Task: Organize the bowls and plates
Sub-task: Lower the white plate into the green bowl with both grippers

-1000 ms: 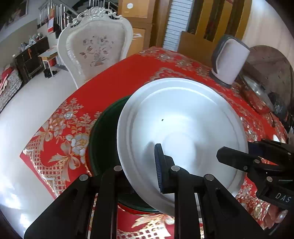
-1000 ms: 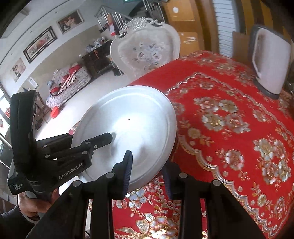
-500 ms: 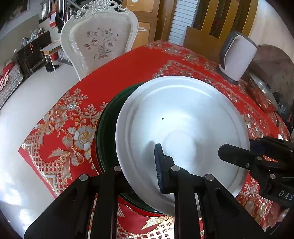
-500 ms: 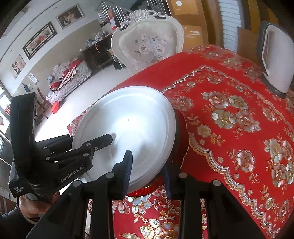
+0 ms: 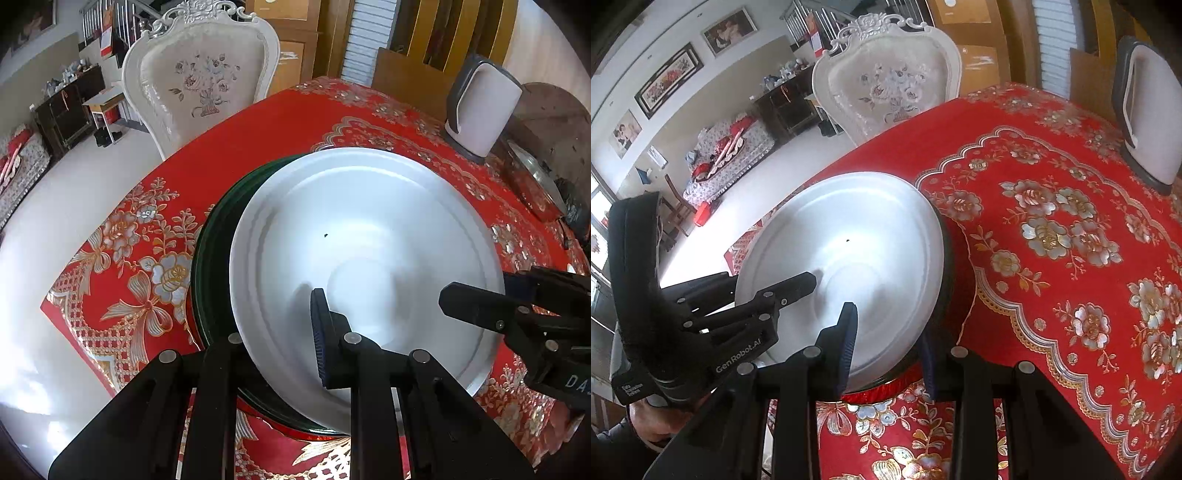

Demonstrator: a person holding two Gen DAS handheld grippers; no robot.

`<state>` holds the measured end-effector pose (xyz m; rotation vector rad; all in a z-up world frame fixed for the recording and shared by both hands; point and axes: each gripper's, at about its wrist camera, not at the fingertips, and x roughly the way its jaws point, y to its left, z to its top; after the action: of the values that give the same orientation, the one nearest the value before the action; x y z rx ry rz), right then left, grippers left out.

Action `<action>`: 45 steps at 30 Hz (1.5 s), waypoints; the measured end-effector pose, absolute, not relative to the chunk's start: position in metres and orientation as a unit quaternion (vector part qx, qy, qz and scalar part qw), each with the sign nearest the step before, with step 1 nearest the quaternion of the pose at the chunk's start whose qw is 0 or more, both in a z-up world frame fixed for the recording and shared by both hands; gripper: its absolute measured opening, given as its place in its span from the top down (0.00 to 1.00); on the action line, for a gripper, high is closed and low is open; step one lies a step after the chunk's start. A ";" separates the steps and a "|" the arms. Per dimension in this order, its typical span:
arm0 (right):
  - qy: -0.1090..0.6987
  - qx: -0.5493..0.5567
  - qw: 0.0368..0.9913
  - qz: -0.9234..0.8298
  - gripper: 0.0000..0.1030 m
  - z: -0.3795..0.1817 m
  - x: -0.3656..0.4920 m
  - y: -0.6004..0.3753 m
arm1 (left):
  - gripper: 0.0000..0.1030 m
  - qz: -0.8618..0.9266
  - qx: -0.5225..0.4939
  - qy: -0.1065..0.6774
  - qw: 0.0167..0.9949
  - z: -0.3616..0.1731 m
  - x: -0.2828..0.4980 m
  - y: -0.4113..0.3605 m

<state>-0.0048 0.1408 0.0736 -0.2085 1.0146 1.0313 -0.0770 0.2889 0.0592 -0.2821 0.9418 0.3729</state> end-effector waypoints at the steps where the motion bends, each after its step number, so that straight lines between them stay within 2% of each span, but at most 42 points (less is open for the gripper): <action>1: 0.465 -0.092 0.743 0.472 0.69 0.074 -0.004 0.140 | 0.83 0.179 -0.134 0.450 0.865 0.059 -0.077 0.289; 22: 0.474 -0.056 0.740 0.473 0.66 0.079 0.004 0.125 | 0.83 0.187 -0.127 0.458 0.860 0.056 -0.074 0.287; 26: 0.476 -0.051 0.741 0.471 0.65 0.079 0.006 0.121 | 0.79 0.191 -0.125 0.456 0.860 0.056 -0.074 0.286; 45: 0.471 -0.029 0.739 0.481 0.64 0.084 0.000 0.099 | 0.79 0.248 -0.090 0.416 0.870 0.070 -0.082 0.295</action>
<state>0.0002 0.0990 0.0836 -0.0633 1.0342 1.0553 -0.0819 0.2949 0.0700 -0.1880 0.8709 0.5181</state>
